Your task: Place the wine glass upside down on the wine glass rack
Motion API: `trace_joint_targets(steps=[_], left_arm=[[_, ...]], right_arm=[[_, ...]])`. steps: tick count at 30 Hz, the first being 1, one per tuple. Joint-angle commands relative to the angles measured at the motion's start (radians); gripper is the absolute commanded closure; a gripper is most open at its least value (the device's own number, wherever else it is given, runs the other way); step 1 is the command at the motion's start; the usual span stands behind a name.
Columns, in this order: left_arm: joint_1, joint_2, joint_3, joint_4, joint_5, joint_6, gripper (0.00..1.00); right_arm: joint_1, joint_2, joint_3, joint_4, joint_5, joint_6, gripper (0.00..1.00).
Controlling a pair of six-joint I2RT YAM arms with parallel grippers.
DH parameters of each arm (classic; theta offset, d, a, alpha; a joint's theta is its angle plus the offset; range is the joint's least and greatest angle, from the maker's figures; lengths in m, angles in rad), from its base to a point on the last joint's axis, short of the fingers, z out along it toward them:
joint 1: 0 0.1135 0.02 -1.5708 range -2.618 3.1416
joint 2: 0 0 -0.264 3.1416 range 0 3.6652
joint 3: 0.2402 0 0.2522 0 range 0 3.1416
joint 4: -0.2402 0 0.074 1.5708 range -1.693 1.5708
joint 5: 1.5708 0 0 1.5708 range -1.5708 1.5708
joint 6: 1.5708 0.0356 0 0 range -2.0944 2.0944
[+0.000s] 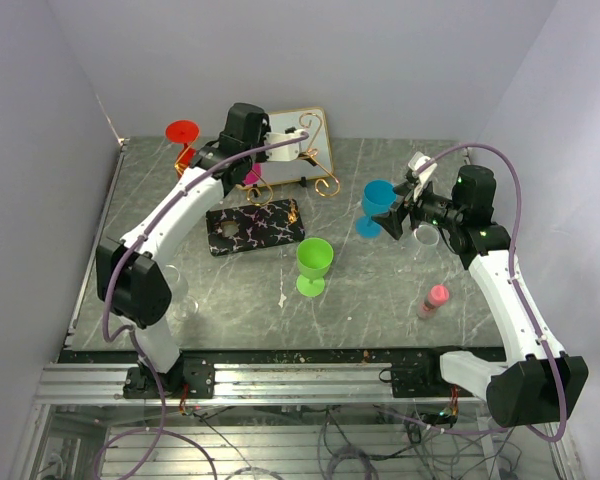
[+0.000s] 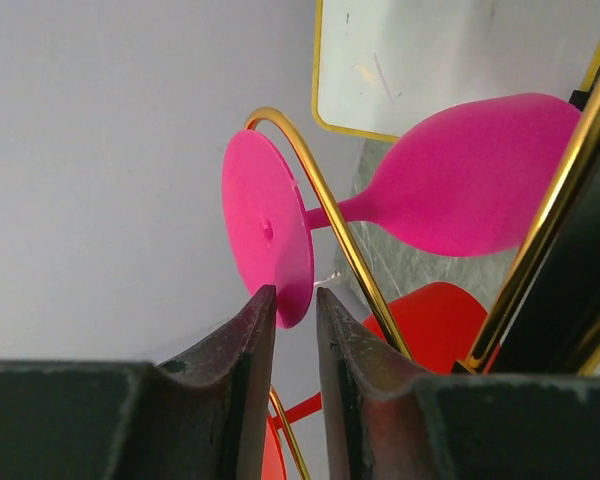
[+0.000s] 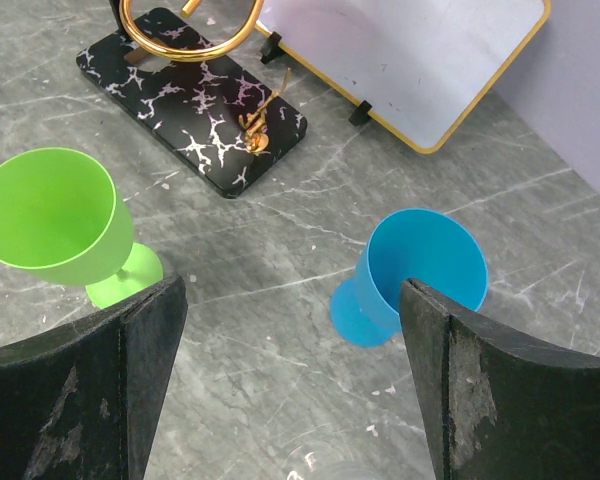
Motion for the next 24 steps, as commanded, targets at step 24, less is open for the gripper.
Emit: trace_joint_targets(steps=[24], left_arm=[[-0.008, -0.139, -0.072, -0.034, 0.021, -0.007, 0.37]], right_arm=[[-0.006, 0.005, -0.012, 0.03, 0.012, -0.009, 0.13]])
